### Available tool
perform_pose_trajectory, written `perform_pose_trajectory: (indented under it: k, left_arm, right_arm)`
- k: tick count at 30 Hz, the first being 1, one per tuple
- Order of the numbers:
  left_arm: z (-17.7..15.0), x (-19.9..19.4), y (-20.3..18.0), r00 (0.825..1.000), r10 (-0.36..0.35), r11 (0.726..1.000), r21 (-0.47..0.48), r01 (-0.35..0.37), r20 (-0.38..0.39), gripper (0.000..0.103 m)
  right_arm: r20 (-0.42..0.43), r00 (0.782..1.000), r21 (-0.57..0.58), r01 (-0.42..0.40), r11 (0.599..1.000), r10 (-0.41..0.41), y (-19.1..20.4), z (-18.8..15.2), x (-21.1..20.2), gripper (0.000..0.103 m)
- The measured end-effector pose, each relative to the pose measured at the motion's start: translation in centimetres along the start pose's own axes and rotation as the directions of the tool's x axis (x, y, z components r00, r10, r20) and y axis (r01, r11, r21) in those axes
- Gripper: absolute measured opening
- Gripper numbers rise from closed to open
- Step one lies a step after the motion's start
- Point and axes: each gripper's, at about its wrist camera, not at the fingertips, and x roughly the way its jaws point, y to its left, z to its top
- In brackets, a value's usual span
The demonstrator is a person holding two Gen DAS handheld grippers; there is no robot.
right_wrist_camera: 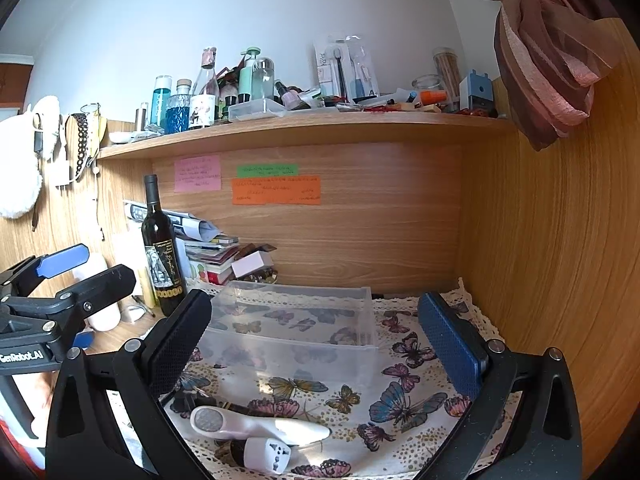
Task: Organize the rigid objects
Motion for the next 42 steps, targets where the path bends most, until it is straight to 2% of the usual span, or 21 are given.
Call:
perform_pose_trajectory:
  k: [42]
  left_arm:
    - [0.28,-0.95,-0.45,1.000,-0.011,1.000,-0.009,0.011,0.018,0.103]
  right_arm:
    - [0.030,1.000,-0.006,-0.006,1.000,0.006,0.56,0.23,-0.75,0.103]
